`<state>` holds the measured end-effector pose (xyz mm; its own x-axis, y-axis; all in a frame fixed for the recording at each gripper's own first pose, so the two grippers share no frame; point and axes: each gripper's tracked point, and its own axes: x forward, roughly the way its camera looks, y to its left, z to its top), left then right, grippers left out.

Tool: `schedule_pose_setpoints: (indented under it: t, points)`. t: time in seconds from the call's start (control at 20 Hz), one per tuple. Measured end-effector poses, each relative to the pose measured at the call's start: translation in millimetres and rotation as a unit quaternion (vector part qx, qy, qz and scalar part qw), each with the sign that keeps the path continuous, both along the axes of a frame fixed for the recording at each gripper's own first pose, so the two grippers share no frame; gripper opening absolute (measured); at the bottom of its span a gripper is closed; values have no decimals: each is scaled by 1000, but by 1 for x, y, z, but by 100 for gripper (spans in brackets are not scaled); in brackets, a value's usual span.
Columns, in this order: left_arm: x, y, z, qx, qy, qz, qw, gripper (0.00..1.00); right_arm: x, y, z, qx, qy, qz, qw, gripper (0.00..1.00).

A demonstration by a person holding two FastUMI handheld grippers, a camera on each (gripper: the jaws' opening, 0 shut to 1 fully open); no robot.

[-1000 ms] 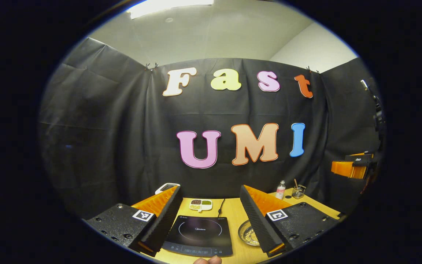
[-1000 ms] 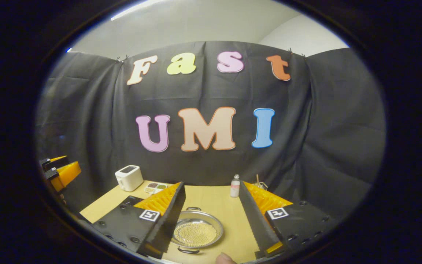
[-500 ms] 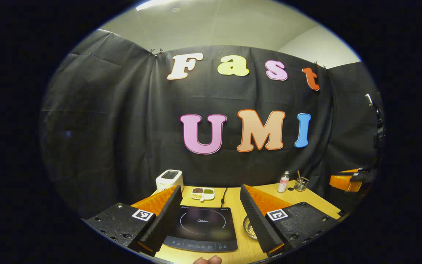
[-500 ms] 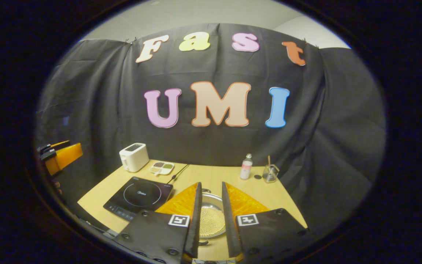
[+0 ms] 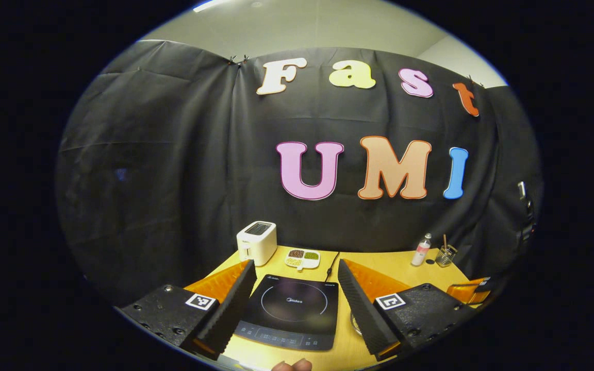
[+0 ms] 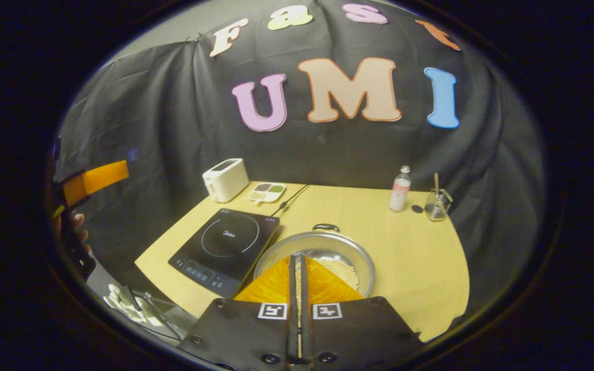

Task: First push the handle of the pot to place it horizontally, then grasp the pot with both hands and set it on the induction cooktop.

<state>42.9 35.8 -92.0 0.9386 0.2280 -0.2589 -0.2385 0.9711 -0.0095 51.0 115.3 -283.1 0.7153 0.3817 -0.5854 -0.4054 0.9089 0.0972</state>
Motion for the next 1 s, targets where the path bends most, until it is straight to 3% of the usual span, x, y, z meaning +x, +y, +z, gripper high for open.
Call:
schedule_pose_setpoints:
  t: [0.3, 0.6, 0.85, 1.0]
  points:
    - [1, -12, 3, 31, 24, 52, 998, 97, -11, 21, -75, 35, 101, 74, 992, 3]
    - [-9, -16, 0, 58, 56, 74, 994, 95, -30, 34, -126, 51, 203, 82, 974, 0]
    - [-7, -16, -6, 52, 71, 81, 993, 95, -77, 46, -176, 0, 280, 128, 952, 2]
    - [-9, -14, -9, 51, 74, 82, 993, 95, -89, 41, -197, -19, 307, 122, 944, 3]
